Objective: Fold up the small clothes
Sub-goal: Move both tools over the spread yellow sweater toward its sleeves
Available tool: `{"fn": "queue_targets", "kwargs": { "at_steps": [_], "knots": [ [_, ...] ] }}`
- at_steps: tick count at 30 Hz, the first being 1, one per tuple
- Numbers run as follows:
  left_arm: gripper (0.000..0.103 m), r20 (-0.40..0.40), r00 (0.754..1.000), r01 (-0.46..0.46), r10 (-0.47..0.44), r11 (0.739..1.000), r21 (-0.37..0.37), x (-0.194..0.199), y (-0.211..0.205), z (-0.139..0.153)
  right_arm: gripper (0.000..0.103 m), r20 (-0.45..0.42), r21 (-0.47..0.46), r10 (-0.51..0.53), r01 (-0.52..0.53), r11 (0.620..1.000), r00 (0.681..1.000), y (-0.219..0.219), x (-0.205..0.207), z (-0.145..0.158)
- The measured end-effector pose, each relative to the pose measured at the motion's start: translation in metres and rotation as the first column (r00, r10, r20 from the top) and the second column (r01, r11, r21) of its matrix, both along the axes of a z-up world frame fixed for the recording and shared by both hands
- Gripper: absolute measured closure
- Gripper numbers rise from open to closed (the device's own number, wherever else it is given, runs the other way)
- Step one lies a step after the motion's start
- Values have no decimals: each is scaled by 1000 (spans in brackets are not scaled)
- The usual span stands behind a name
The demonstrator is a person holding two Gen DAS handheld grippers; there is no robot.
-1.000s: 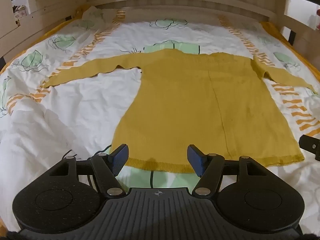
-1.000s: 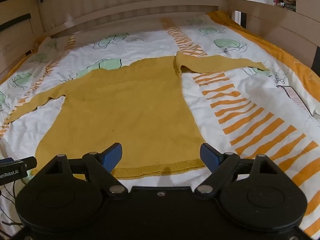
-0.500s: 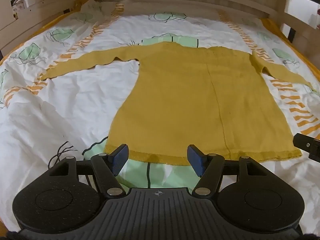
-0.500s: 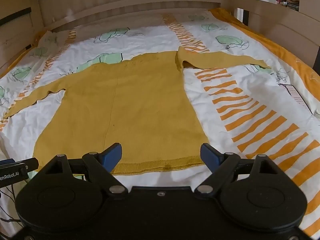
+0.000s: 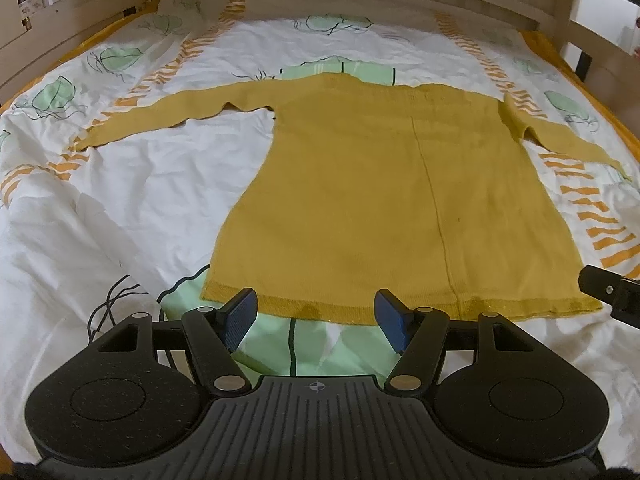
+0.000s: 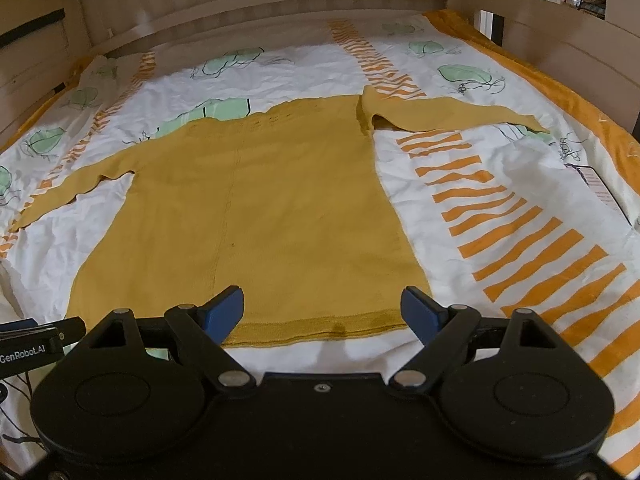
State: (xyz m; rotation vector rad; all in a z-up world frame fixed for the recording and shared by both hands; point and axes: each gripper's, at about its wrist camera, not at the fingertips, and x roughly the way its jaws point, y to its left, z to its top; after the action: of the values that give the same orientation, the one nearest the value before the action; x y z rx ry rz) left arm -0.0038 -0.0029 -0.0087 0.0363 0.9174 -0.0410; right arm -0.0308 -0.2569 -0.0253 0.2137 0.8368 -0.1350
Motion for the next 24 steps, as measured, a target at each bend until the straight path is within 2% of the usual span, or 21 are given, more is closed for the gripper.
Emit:
{"fn": "queue_targets", "kwargs": {
  "at_steps": [24],
  "knots": [
    [40, -59, 998, -7, 7, 1000, -3, 9, 0, -12, 16, -47, 23, 27, -25, 999, 999, 8, 11, -9]
  ]
}}
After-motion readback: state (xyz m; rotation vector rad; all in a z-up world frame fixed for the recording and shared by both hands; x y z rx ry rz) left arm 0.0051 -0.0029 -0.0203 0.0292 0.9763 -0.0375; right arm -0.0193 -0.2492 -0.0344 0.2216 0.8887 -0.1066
